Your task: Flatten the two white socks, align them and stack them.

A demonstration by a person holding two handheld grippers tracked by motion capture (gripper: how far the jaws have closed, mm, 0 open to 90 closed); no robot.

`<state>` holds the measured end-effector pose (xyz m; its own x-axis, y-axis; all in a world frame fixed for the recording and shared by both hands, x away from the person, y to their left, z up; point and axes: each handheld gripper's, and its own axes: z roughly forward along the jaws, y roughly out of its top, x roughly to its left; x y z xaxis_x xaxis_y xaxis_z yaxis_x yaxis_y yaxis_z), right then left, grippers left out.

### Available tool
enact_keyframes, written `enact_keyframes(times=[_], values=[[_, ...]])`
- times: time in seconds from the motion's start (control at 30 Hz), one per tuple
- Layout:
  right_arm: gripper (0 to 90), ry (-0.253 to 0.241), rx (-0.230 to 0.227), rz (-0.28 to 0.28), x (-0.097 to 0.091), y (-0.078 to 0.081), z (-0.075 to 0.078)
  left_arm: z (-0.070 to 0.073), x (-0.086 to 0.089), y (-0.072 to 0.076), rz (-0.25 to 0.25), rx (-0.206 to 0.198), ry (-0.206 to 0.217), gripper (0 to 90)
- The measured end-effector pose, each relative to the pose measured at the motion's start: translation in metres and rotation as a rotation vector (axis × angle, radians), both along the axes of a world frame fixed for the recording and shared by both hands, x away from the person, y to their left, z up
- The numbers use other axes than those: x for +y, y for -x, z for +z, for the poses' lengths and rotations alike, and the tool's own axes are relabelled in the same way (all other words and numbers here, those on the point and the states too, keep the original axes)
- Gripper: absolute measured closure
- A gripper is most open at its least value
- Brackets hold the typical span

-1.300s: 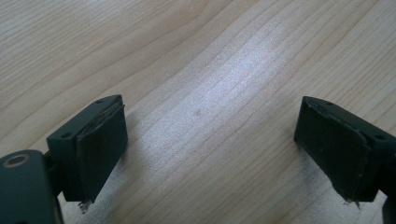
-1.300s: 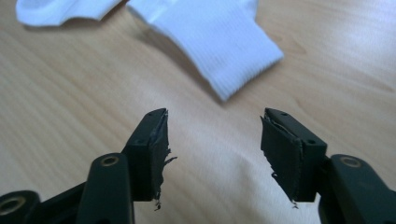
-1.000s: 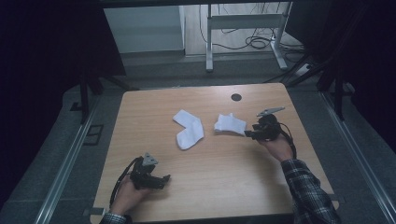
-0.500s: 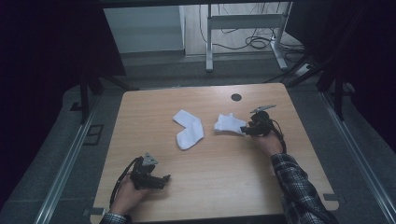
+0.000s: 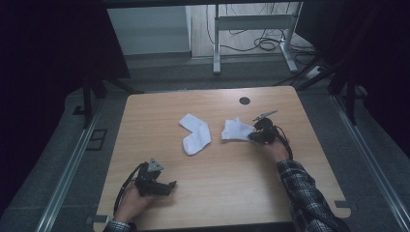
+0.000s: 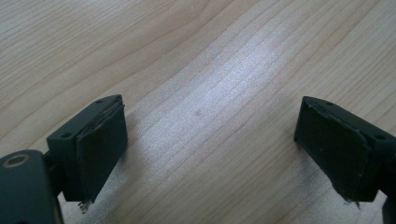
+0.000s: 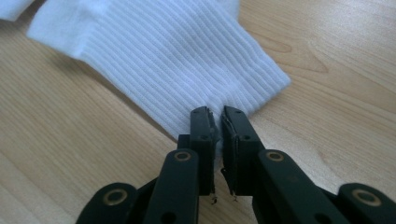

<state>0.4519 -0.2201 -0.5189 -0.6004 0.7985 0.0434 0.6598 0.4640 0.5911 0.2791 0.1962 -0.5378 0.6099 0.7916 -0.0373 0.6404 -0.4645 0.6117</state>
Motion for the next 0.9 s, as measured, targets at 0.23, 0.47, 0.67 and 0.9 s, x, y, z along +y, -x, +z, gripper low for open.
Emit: enact_keyframes(times=[0.23,0.47,0.67,0.9], values=[[83.6,-0.032,-0.052,0.01,0.0,0.006,0.019,0.0,0.0,0.0,0.001,0.001,0.0,9.3],[83.6,-0.06,-0.112,0.051,0.003,0.017,0.055,0.0,0.0,0.0,0.002,0.001,-0.001,9.3],[83.6,-0.07,-0.145,0.096,0.012,0.028,0.086,0.0,0.0,0.0,-0.002,0.002,-0.006,9.3],[83.6,-0.063,-0.177,0.134,0.023,0.038,0.108,0.0,0.0,0.0,-0.002,0.002,-0.005,9.3]])
